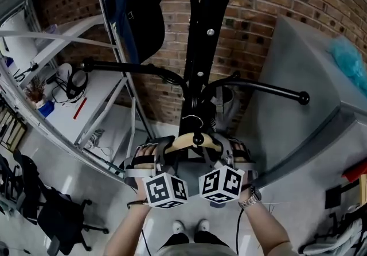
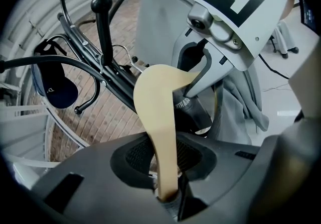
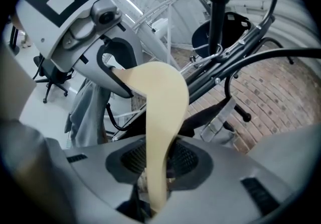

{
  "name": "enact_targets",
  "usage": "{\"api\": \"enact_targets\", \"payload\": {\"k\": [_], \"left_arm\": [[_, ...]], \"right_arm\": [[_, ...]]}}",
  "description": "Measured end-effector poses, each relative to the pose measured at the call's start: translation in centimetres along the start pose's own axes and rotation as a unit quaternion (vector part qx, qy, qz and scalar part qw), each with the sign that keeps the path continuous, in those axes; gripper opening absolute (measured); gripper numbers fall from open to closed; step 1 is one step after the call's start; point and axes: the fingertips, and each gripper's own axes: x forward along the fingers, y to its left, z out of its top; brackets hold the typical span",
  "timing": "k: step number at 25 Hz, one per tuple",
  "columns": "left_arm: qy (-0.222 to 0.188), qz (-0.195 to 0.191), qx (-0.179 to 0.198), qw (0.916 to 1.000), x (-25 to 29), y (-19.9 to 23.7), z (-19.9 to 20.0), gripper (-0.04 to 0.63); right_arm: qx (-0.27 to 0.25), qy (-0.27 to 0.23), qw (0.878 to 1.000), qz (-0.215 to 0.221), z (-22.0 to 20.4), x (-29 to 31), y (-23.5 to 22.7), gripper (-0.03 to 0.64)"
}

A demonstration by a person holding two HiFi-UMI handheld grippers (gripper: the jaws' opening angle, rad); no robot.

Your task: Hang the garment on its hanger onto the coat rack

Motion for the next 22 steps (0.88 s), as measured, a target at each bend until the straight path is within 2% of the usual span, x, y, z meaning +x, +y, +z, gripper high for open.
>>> {"api": "enact_targets", "payload": {"k": [5, 10, 11, 12, 13, 14, 16, 19, 22], "left_arm": [[-0.005, 0.02, 0.001, 0.9998, 0.6, 0.5, -0.2, 0.098], [-0.042, 0.038, -0.03, 0.9979, 0.5, 0.5, -0.2, 0.106], [-0.047, 0.039, -0.033, 0.9976, 0.4, 0.5, -0.1, 0.107], [-0.05, 0.042, -0.034, 0.9973, 0.3, 0.7, 0.0, 0.107], [-0.053, 0.048, -0.035, 0.9968, 0.1, 0.8, 0.1, 0.115], [-0.055, 0.054, -0.036, 0.9964, 0.0, 1.0, 0.1, 0.139], [-0.058, 0.056, -0.046, 0.9957, -0.3, 1.0, 0.0, 0.186], [-0.065, 0.045, -0.072, 0.9942, -1.0, 0.5, -0.2, 0.209], [-0.075, 0.074, -0.104, 0.9889, -2.7, -0.3, -0.9, 0.208]], "right_arm": [[0.004, -0.024, 1.0, -0.011, 0.2, 0.7, -0.3, 0.114], [0.022, -0.046, 0.999, -0.016, 0.6, 0.8, -0.4, 0.12], [0.031, -0.055, 0.998, -0.013, 0.8, 0.7, -0.4, 0.131], [0.039, -0.066, 0.997, -0.009, 1.1, 0.6, -0.3, 0.168], [0.046, -0.078, 0.996, -0.004, 1.3, 0.5, -0.2, 0.236], [0.051, -0.089, 0.995, -0.001, 1.6, 0.3, -0.1, 0.256], [0.053, -0.107, 0.993, -0.005, 1.9, -0.4, 0.0, 0.26], [0.052, -0.126, 0.99, -0.023, 2.0, -1.5, -0.3, 0.261], [0.059, -0.141, 0.987, -0.045, 2.2, -2.4, -0.3, 0.261]]}}
